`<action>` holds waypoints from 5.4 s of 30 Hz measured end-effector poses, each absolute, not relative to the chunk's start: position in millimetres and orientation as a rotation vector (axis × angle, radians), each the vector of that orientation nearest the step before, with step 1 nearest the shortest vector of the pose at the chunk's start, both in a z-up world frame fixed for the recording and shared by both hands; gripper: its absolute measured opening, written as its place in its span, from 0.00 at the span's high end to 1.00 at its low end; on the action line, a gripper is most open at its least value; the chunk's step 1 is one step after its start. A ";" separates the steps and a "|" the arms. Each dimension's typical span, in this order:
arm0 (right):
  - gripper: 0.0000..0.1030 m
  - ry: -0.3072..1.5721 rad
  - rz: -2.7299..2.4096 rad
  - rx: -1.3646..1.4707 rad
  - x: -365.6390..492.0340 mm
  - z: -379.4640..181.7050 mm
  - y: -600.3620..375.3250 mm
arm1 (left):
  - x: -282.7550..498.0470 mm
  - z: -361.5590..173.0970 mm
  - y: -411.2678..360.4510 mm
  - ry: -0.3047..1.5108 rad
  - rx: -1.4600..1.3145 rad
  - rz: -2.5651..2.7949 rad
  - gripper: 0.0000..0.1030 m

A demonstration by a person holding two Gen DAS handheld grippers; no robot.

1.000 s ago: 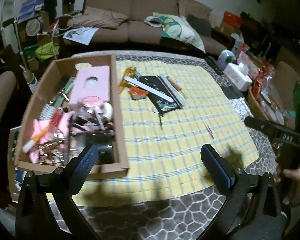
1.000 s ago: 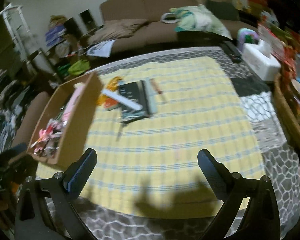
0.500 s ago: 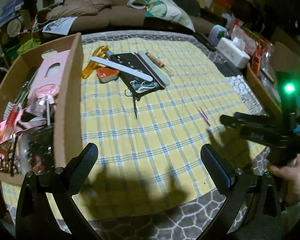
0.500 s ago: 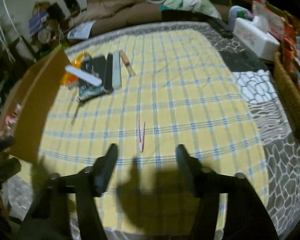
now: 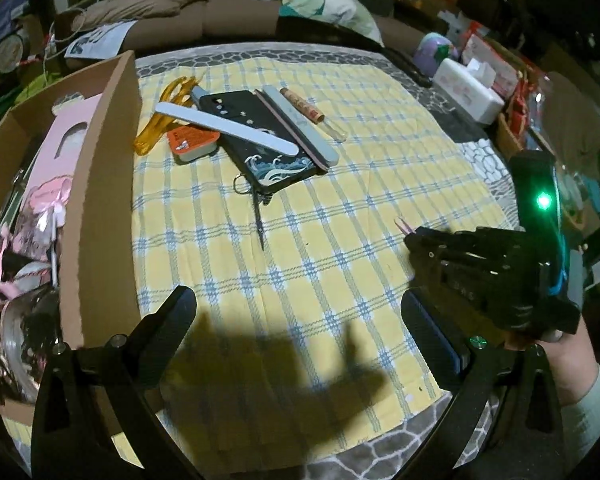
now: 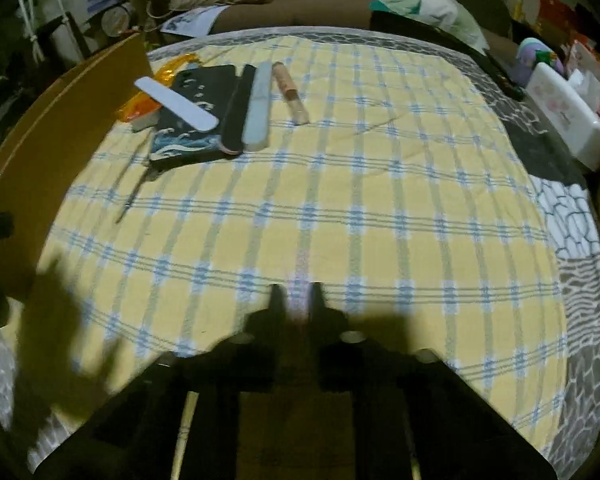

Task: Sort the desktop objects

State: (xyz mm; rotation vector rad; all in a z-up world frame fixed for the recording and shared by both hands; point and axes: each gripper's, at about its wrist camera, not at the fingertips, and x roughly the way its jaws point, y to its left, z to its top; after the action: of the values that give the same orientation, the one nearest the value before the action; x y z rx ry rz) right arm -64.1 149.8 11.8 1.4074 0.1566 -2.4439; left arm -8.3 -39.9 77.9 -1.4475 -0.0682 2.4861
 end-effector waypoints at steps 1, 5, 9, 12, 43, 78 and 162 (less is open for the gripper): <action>0.93 0.139 -2.441 1.401 -62.9 12.6 151.4 | -10.4 77.2 -37.8 -0.060 -1.441 2.487 0.01; 0.93 -0.010 -2.406 1.386 -61.5 20.2 160.2 | -16.6 74.1 -33.1 -0.061 -1.440 2.477 0.06; 0.93 -0.153 -2.400 1.338 -60.1 39.7 169.6 | -22.3 74.1 -33.7 -0.065 -1.417 2.499 0.07; 0.93 -0.283 -2.394 1.292 -63.0 57.1 181.1 | -34.6 74.5 -35.2 -0.110 -1.410 2.512 0.07; 0.93 -0.517 -2.422 1.273 -84.3 66.6 259.9 | -222.8 27.5 78.4 0.186 -1.541 2.594 0.91; 0.92 -0.516 -2.408 1.305 -93.8 65.6 253.4 | -246.7 21.5 89.0 0.032 -1.519 2.542 0.53; 0.61 0.635 -2.097 1.152 -222.5 24.4 -60.5 | -10.2 162.7 -243.7 -0.933 -0.988 2.534 0.69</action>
State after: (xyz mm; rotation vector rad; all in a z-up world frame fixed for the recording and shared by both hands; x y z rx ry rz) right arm -222.5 -60.5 24.4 1.1523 0.6351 -2.0970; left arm -10.2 -243.7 162.7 -0.9876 -0.9330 2.5336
